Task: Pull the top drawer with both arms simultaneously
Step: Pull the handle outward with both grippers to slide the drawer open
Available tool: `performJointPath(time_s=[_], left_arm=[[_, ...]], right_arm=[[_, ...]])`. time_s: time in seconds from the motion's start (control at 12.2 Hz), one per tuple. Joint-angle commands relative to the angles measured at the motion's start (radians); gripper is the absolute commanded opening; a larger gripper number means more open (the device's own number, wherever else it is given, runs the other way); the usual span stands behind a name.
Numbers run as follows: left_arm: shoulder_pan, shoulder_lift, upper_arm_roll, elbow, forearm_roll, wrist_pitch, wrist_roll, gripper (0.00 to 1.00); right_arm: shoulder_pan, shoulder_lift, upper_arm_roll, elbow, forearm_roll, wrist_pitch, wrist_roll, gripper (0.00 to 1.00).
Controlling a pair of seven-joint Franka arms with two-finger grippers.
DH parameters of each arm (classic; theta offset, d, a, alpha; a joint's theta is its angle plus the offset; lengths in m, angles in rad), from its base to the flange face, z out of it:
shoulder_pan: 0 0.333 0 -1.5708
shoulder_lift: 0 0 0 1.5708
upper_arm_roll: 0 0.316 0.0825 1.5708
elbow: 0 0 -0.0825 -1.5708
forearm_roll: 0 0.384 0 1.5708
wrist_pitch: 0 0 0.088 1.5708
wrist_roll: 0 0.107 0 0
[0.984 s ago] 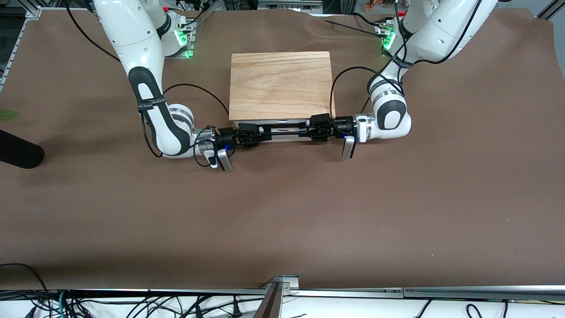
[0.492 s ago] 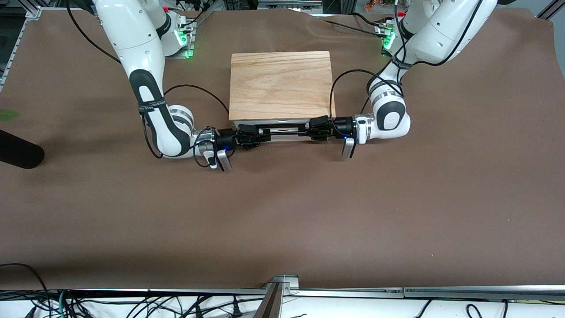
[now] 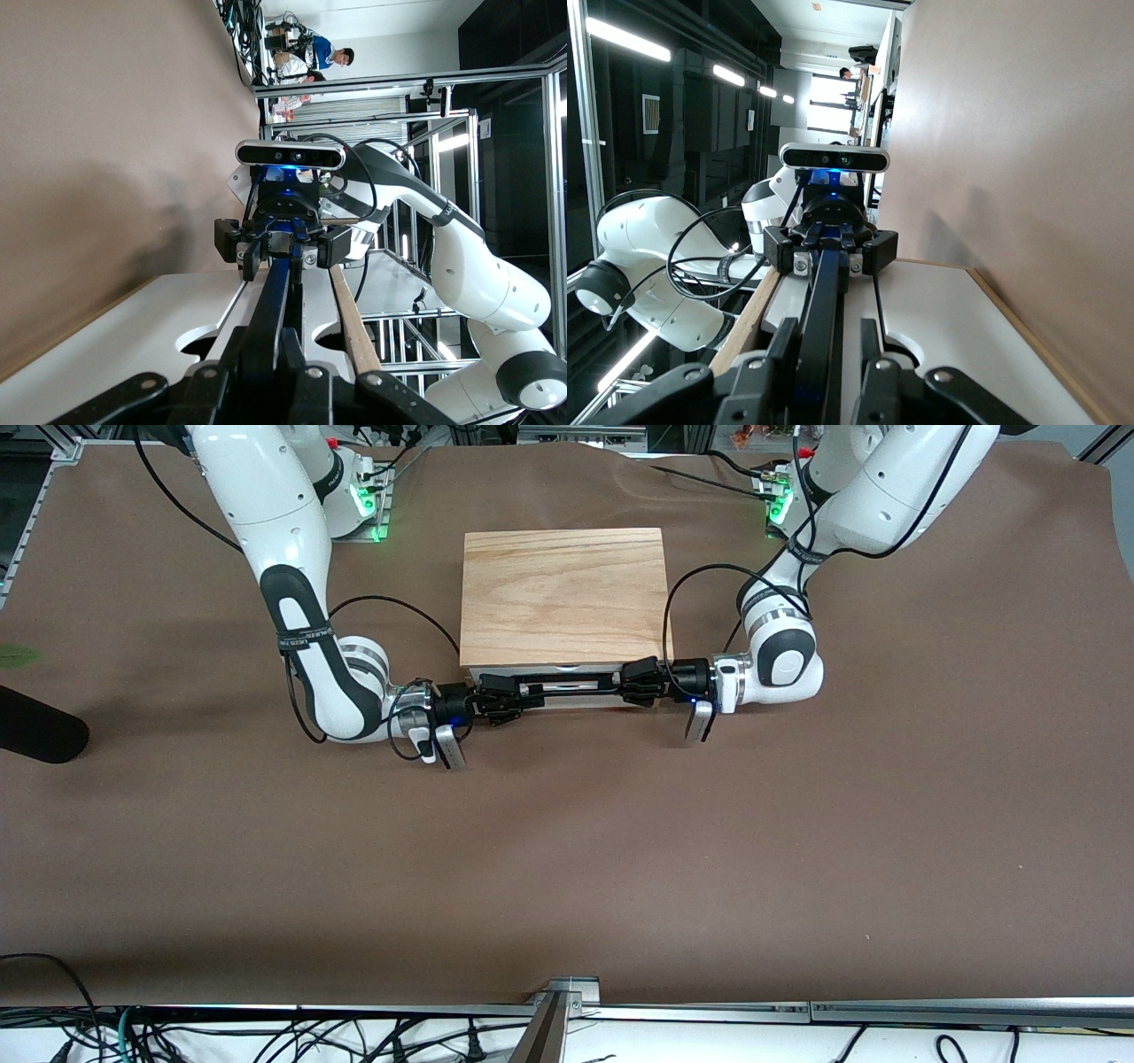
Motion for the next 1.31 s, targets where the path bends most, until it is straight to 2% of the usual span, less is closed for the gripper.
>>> performJointPath(time_s=[0.0, 0.16, 0.57, 1.23], left_arm=[[-0.035, 0.007, -0.028, -0.107, 0.014, 0.036, 0.063, 0.0], [-0.037, 0.02, -0.028, -0.106, 0.014, 0.036, 0.063, 0.0], [-0.035, 0.021, -0.024, -0.075, 0.021, 0.036, 0.024, 0.0], [-0.034, 0.041, -0.021, -0.024, 0.029, 0.036, -0.082, 0.0]], right_arm=[[0.006, -0.003, 0.002, -0.002, 0.015, -0.005, -0.019, 0.33], [0.008, -0.003, 0.003, -0.002, 0.016, -0.004, -0.019, 0.31], [0.006, -0.008, 0.003, 0.0, 0.018, -0.005, -0.016, 0.16], [-0.013, 0.001, -0.001, 0.052, 0.019, 0.002, 0.021, 0.13]])
